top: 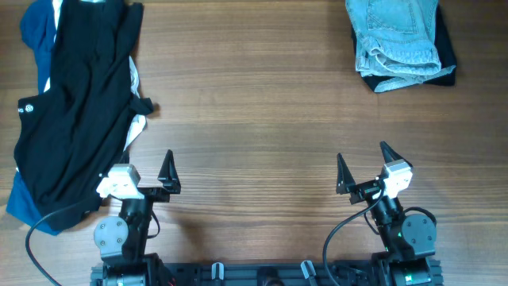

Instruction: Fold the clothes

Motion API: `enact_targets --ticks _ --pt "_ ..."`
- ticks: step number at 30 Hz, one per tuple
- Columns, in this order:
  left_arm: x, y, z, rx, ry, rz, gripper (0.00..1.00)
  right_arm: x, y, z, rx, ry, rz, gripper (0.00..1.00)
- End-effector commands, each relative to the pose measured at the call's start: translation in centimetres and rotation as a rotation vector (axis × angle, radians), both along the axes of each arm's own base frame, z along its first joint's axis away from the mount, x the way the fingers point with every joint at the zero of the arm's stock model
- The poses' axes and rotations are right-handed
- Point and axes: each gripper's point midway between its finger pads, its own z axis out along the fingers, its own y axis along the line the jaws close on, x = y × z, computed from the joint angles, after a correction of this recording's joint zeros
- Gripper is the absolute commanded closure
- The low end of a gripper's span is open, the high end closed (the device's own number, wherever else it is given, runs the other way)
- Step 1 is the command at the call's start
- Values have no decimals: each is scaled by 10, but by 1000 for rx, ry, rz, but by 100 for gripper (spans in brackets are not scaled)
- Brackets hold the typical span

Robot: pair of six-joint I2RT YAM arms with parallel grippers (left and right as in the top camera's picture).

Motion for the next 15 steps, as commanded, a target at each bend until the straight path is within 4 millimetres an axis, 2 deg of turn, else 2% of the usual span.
enact_targets --ticks 1,15 --pt "0 3 -1 -8 -2 15 0 0 -2 1 -2 -8 -13 0" --pt "0 3 -1 -8 -2 15 0 0 -2 3 -1 -13 -13 0"
